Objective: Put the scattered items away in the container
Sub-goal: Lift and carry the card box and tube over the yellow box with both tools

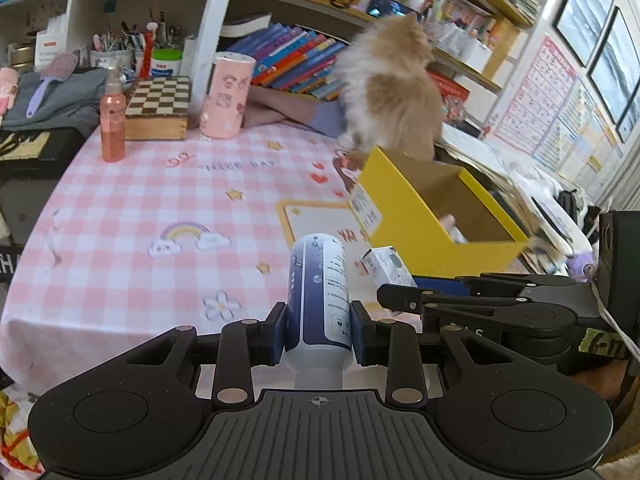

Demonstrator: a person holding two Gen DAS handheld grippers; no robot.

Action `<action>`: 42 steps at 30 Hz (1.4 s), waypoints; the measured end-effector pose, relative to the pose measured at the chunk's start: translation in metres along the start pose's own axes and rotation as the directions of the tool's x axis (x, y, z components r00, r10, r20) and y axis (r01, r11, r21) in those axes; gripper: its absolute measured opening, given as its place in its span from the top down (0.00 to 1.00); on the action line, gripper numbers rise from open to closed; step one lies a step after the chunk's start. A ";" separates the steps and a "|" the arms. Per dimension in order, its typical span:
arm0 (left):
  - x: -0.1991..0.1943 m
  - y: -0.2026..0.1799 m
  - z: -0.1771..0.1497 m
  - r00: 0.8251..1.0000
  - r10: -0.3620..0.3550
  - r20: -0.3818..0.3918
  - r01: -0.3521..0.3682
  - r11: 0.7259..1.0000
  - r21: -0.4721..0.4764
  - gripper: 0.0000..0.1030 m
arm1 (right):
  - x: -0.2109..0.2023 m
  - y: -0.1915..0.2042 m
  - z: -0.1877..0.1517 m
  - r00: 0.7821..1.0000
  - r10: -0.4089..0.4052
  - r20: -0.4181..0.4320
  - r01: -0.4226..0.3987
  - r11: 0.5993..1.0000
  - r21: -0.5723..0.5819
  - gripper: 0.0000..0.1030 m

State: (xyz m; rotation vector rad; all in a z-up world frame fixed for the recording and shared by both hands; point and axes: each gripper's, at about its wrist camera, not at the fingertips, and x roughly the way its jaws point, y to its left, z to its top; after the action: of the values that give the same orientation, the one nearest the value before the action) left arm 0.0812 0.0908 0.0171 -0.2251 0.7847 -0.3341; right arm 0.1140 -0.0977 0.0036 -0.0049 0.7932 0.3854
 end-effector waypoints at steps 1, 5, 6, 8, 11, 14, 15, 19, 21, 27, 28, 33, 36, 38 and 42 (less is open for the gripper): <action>-0.002 -0.002 -0.003 1.000 -0.005 -0.005 0.005 1.000 0.003 0.70 | -0.004 0.000 -0.005 1.000 -0.006 -0.003 0.006 1.000 0.006 0.73; -0.005 -0.009 -0.011 1.000 -0.018 -0.020 0.018 1.000 0.012 0.70 | -0.016 -0.001 -0.016 1.000 -0.026 -0.012 0.027 0.999 0.029 0.73; -0.006 -0.010 -0.013 1.000 -0.022 -0.023 0.022 1.000 0.013 0.70 | -0.019 -0.002 -0.018 0.999 -0.031 -0.012 0.031 0.999 0.031 0.73; -0.005 -0.013 -0.016 0.999 -0.030 -0.032 0.031 0.999 0.015 0.70 | -0.025 -0.002 -0.023 0.999 -0.045 -0.016 0.045 0.998 0.033 0.73; 0.000 -0.023 -0.020 0.998 -0.041 -0.052 0.043 0.998 0.047 0.70 | -0.031 -0.008 -0.031 0.997 -0.068 -0.030 0.069 0.997 0.044 0.73; 0.006 -0.035 -0.023 0.995 -0.073 -0.074 0.078 0.994 0.074 0.70 | -0.039 -0.017 -0.041 0.994 -0.098 -0.044 0.101 0.992 0.071 0.73; 0.008 -0.038 -0.024 0.993 -0.083 -0.080 0.089 0.993 0.081 0.70 | -0.041 -0.020 -0.044 0.993 -0.108 -0.046 0.111 0.991 0.079 0.73; 0.018 -0.052 -0.025 0.987 -0.121 -0.108 0.132 0.986 0.103 0.70 | -0.054 -0.036 -0.056 0.988 -0.148 -0.050 0.153 0.981 0.121 0.73; 0.022 -0.060 -0.026 0.983 -0.138 -0.121 0.152 0.981 0.119 0.70 | -0.060 -0.044 -0.060 0.985 -0.166 -0.051 0.171 0.975 0.143 0.73; 0.030 -0.086 -0.025 0.974 -0.175 -0.143 0.198 0.964 0.175 0.70 | -0.077 -0.064 -0.069 0.977 -0.208 -0.041 0.212 0.959 0.190 0.73; 0.032 -0.090 -0.025 0.973 -0.179 -0.145 0.203 0.963 0.179 0.70 | -0.079 -0.067 -0.070 0.976 -0.212 -0.041 0.216 0.957 0.193 0.73; 0.041 -0.109 -0.024 0.965 -0.202 -0.164 0.234 0.951 0.203 0.70 | -0.089 -0.082 -0.075 0.970 -0.237 -0.045 0.241 0.946 0.216 0.73; 0.048 -0.121 -0.023 0.959 -0.216 -0.181 0.254 0.942 0.219 0.70 | -0.094 -0.093 -0.079 0.966 -0.253 -0.049 0.257 0.937 0.236 0.73; 0.053 -0.128 -0.023 0.955 -0.225 -0.192 0.267 0.936 0.229 0.70 | -0.097 -0.099 -0.081 0.963 -0.263 -0.052 0.267 0.931 0.248 0.73; 0.062 -0.141 -0.023 0.947 -0.240 -0.212 0.289 0.925 0.246 0.70 | -0.101 -0.112 -0.085 0.958 -0.280 -0.062 0.286 0.918 0.274 0.73</action>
State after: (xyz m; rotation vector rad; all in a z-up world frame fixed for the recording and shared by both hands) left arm 0.0759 -0.0647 0.0065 -0.0386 0.8756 -0.7237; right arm 0.0282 -0.2488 -0.0018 0.1411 0.8494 -0.0049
